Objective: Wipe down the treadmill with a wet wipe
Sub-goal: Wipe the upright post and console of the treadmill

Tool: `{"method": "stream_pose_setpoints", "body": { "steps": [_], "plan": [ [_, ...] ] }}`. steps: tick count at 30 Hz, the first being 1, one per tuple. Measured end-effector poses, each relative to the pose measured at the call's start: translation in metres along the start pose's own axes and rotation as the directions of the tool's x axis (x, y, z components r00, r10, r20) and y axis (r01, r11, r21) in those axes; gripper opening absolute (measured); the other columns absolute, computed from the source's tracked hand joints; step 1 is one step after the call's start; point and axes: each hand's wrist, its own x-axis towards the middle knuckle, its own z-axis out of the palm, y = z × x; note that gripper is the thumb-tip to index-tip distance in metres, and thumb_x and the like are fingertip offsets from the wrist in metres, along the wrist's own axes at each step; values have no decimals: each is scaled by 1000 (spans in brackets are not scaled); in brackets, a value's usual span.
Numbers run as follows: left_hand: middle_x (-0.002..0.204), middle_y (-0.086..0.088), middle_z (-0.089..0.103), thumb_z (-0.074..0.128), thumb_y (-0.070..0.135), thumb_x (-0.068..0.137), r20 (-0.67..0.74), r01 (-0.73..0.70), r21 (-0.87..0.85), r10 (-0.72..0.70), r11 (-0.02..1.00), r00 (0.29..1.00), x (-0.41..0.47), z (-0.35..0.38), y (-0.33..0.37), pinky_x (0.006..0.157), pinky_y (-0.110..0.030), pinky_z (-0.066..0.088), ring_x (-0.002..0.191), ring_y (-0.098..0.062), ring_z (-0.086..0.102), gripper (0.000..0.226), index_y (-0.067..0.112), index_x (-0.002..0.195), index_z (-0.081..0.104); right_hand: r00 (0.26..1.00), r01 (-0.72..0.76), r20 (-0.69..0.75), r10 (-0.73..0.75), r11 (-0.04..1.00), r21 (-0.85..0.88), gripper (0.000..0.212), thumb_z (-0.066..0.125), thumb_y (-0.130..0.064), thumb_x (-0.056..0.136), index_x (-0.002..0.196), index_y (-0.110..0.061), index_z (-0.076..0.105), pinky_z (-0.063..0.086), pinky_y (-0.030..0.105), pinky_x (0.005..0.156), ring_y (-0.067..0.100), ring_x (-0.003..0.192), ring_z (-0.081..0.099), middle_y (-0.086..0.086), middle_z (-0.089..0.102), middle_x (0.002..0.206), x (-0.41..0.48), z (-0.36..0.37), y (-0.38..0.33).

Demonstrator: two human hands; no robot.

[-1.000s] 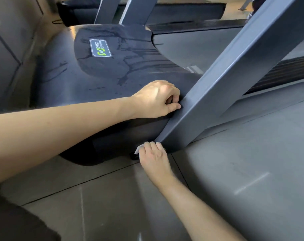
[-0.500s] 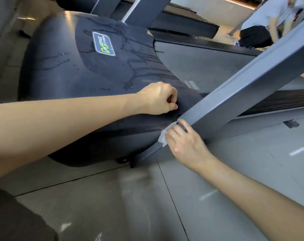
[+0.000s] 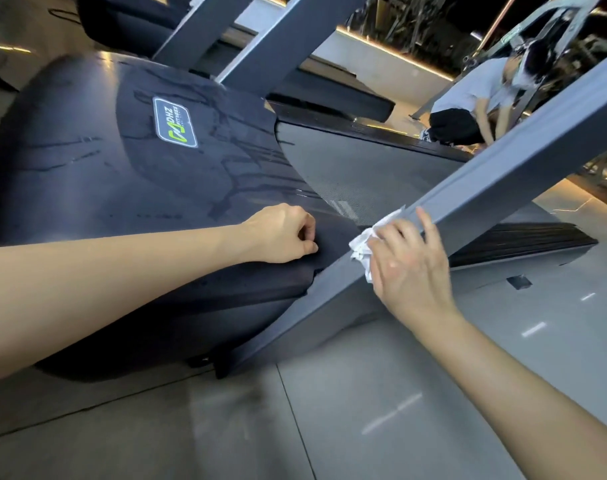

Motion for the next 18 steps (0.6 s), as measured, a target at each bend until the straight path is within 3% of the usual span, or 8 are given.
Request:
{"method": "stream_pose_setpoints", "body": {
  "steps": [2, 6, 10, 13, 16, 18],
  "plan": [
    [82, 12, 65, 70, 38, 91, -3, 8, -2, -8, 1000, 1000, 2, 1, 0, 75, -33, 52, 83, -15, 62, 15, 27, 82, 66, 998, -51, -24, 51, 999, -9, 20, 57, -4, 89, 103, 1, 71, 31, 55, 118, 37, 115, 62, 17, 69, 116, -3, 3, -13],
    [86, 9, 68, 65, 30, 93, -26, 0, 45, 1, 999, 1000, 5, 4, 1, 77, -34, 53, 86, -17, 62, 9, 25, 86, 68, 979, 173, 101, -178, 984, 50, 44, 41, 0, 84, 114, 8, 71, 36, 52, 115, 41, 123, 60, 28, 66, 126, -34, 20, -95],
    [90, 9, 71, 59, 19, 92, -15, -10, 53, 11, 999, 1000, 4, 6, 8, 81, -32, 53, 88, -17, 62, 13, 24, 89, 70, 952, 262, 153, -263, 965, 28, 43, 44, -9, 89, 121, 5, 68, 29, 54, 117, 39, 124, 61, 25, 66, 128, -24, 13, -56],
    [98, 11, 71, 56, 13, 89, 20, -18, 14, 18, 1000, 1000, 5, 6, 14, 86, -28, 51, 94, -13, 62, 22, 26, 94, 73, 995, 66, 80, -58, 992, -108, 38, 57, -14, 90, 123, 3, 68, 27, 54, 120, 35, 127, 60, 22, 65, 132, -2, -3, 9],
    [100, 12, 72, 56, 12, 89, 4, -10, -46, 11, 999, 1000, 7, 4, 21, 87, -27, 50, 96, -11, 62, 24, 26, 98, 74, 984, -166, 44, 172, 979, -120, 41, 52, -15, 96, 130, 4, 63, 24, 54, 122, 34, 135, 54, 21, 60, 140, 8, -10, 32],
    [98, 15, 72, 58, 12, 91, -16, -5, -108, 3, 994, 1000, 8, 2, 28, 85, -25, 51, 94, -8, 64, 24, 25, 99, 77, 985, -169, 20, 171, 983, -77, 42, 56, -12, 93, 131, 5, 63, 26, 53, 121, 35, 135, 53, 22, 59, 140, -3, 2, 4]
  ]
}}
